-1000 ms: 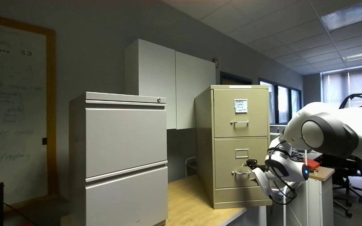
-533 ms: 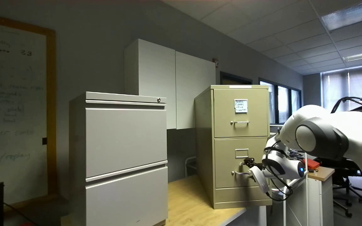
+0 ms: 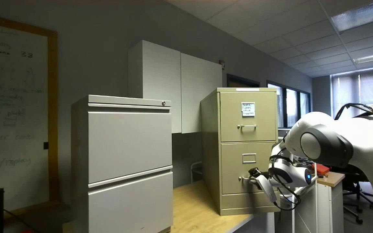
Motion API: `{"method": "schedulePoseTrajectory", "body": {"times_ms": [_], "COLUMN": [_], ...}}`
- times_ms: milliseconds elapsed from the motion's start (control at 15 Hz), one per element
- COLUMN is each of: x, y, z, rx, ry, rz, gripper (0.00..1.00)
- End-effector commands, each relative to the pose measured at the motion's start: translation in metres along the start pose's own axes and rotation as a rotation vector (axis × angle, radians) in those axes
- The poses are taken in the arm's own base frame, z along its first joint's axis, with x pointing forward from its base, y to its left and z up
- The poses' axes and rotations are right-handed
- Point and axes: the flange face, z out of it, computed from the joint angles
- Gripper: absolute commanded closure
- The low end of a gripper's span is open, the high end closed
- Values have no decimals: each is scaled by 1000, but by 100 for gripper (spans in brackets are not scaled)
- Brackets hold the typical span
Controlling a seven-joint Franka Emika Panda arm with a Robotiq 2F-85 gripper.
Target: Open the bottom drawer of the cabinet to the right.
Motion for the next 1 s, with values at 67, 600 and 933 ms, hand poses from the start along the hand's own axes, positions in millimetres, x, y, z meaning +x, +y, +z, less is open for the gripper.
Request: {"method": "schedulePoseTrajectory", "body": {"times_ms": [67,600,933], "x": [-10,-36,-63], "y": [1,-35,-29], "z": [12,10,1], "rx": [-6,-58,-126], "ry": [-20,-166,-248], "rz": [16,-142,-208], "gripper": [97,96,96]}}
